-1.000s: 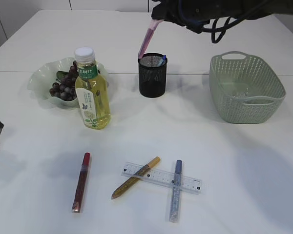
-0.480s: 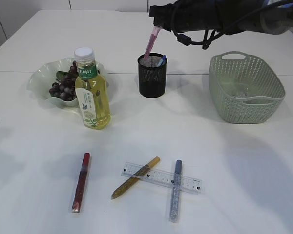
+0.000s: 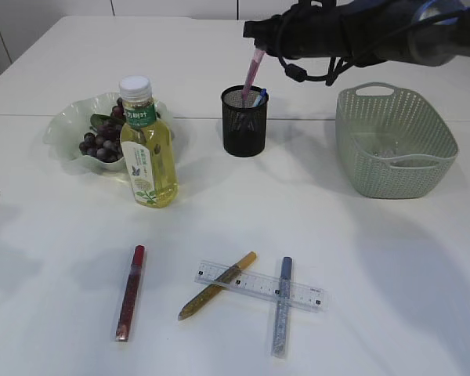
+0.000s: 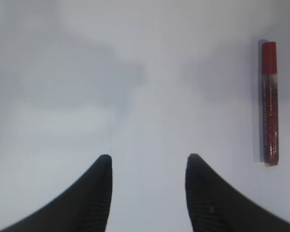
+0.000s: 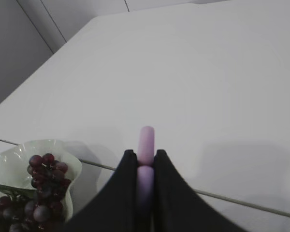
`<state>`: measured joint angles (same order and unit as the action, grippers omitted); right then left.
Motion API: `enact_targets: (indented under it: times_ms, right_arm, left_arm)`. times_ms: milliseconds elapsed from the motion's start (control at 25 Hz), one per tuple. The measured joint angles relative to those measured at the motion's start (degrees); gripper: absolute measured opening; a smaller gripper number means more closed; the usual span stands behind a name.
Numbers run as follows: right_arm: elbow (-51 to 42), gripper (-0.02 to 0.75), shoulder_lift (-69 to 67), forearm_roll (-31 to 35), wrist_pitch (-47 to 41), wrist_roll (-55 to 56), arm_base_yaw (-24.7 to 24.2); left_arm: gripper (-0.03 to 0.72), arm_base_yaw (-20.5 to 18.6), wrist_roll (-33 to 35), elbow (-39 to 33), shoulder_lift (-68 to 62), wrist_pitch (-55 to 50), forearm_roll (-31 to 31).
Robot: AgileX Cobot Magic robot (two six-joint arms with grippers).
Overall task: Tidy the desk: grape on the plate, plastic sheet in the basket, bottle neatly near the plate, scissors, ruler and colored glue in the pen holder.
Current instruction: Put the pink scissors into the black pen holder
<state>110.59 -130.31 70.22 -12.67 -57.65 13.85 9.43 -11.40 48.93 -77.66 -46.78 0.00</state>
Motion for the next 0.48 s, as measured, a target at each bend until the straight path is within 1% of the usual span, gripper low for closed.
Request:
enact_targets:
  times_ms: [320, 480]
  right_arm:
    - [0.0, 0.058, -2.3, 0.6, 0.2, -1.4, 0.0]
    - [0.0, 0.099, -2.3, 3.2, 0.3, -1.4, 0.0]
  left_arm:
    - [0.361, 0.0, 0.0, 0.0, 0.0, 0.0, -1.0]
    - [0.361, 0.0, -0.1, 0.0, 0.0, 0.0, -1.1]
